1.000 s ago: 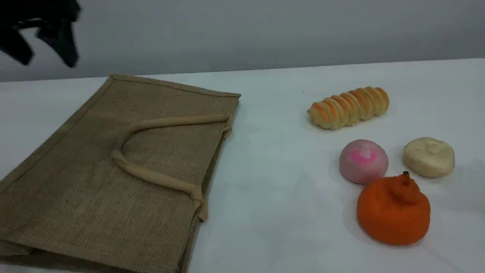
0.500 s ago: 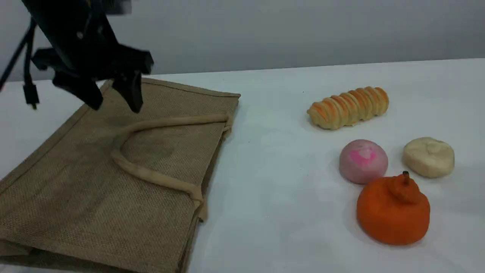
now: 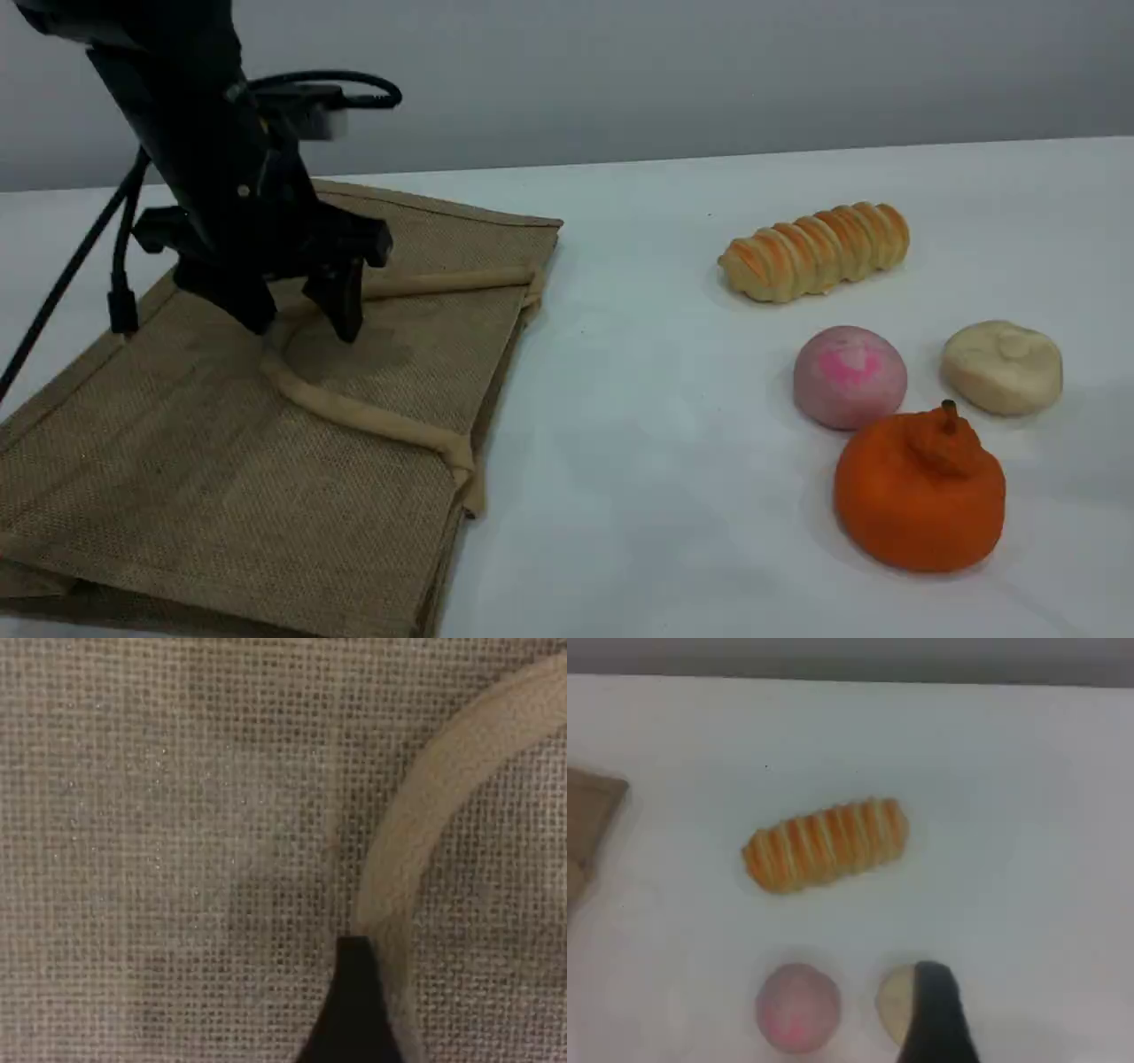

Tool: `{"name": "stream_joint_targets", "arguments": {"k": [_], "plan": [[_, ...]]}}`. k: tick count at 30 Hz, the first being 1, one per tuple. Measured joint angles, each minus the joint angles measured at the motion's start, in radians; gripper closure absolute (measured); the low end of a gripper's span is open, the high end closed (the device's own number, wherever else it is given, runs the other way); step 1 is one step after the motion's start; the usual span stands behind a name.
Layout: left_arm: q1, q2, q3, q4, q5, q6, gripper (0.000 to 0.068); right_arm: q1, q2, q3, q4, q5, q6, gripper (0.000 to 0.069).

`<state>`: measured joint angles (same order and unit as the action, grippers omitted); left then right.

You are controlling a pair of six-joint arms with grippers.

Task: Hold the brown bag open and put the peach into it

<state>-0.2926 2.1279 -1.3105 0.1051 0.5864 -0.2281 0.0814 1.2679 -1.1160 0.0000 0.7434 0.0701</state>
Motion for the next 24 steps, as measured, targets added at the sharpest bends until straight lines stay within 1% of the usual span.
{"name": "stream_joint_targets", "arguments": {"k": [5, 7, 9, 12, 15, 18, 24], "plan": [[0.000, 0.033, 0.000, 0.002, -0.024, -0.001, 0.0170, 0.000, 0.000, 0.000, 0.000, -0.002, 0.000, 0.0267], [0.000, 0.042, 0.000, 0.002, -0.029, -0.004, 0.0190, 0.000, 0.000, 0.000, 0.000, -0.002, 0.000, 0.0267], [0.000, 0.048, 0.000, 0.002, -0.032, -0.017, 0.0223, 0.000, 0.000, 0.000, 0.000, -0.002, 0.000, 0.0267], [0.000, 0.049, 0.000, 0.002, -0.030, -0.017, 0.0299, 0.000, 0.000, 0.000, 0.000, -0.004, 0.000, 0.0267], [0.000, 0.049, 0.000, 0.007, -0.005, -0.016, 0.0375, 0.000, 0.000, 0.001, 0.000, -0.006, 0.000, 0.0267], [0.001, 0.049, 0.000, 0.049, 0.034, -0.016, 0.0402, 0.000, 0.000, 0.001, 0.000, -0.006, 0.000, 0.0267], [0.001, 0.049, 0.000, 0.127, 0.062, -0.062, 0.0407, 0.000, 0.000, 0.001, -0.006, -0.006, 0.000, 0.0267]]}}
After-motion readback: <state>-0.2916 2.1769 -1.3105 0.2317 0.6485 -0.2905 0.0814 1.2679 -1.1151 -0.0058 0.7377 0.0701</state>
